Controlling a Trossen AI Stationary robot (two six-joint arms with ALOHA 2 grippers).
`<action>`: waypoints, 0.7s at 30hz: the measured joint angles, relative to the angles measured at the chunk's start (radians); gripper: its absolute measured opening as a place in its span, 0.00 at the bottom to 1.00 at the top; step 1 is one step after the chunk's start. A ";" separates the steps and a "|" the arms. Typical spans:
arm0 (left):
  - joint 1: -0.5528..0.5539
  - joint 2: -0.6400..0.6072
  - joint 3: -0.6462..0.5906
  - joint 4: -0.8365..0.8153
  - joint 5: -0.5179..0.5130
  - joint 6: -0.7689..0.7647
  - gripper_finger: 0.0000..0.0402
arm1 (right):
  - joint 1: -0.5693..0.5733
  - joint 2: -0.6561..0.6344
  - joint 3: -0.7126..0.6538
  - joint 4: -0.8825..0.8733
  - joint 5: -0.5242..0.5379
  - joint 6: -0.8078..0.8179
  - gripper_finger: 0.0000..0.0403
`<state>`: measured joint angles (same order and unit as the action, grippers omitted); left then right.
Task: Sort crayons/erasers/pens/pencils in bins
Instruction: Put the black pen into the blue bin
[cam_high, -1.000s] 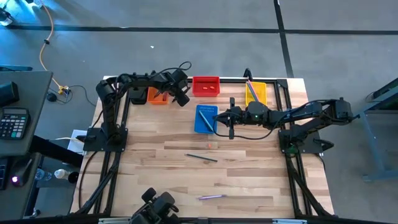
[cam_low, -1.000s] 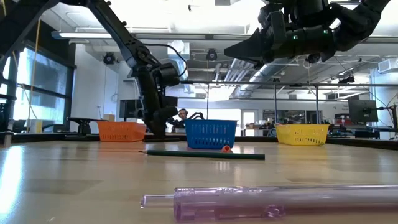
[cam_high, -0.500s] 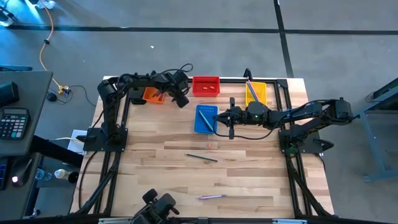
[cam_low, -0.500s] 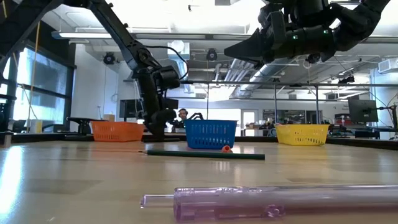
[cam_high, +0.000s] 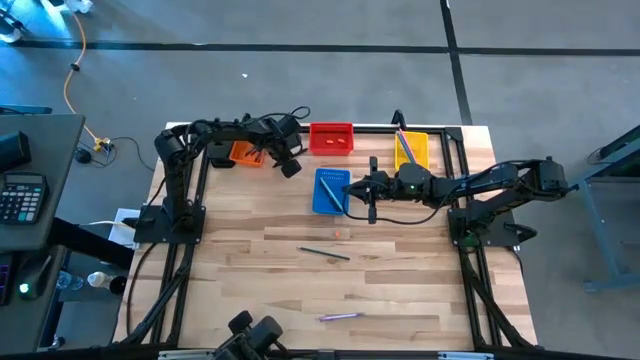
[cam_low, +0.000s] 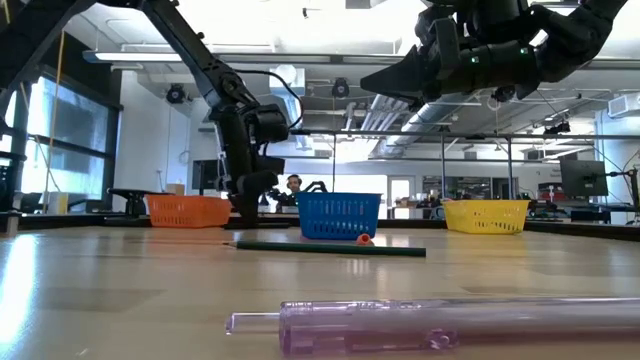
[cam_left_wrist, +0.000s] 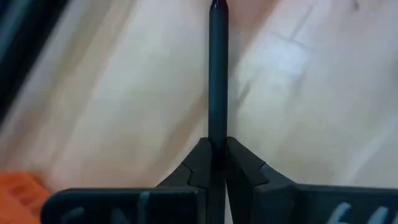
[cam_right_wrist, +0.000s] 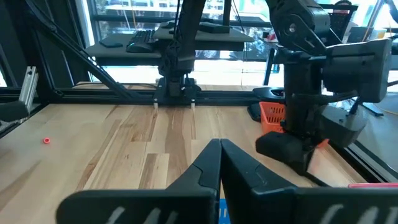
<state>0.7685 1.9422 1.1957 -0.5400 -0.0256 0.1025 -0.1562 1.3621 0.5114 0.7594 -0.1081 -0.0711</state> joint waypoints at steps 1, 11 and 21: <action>-0.001 -0.007 -0.001 -0.016 0.003 -0.012 0.03 | 0.000 0.000 0.000 0.000 0.000 0.000 0.00; -0.056 -0.128 -0.004 -0.136 0.007 -0.113 0.03 | 0.000 0.000 0.000 0.000 -0.009 0.000 0.00; -0.146 -0.317 -0.091 -0.121 0.227 -0.391 0.03 | 0.000 0.000 0.000 -0.008 -0.013 0.000 0.00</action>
<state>0.6228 1.6257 1.1043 -0.6609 0.2010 -0.2888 -0.1566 1.3621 0.5114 0.7513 -0.1215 -0.0712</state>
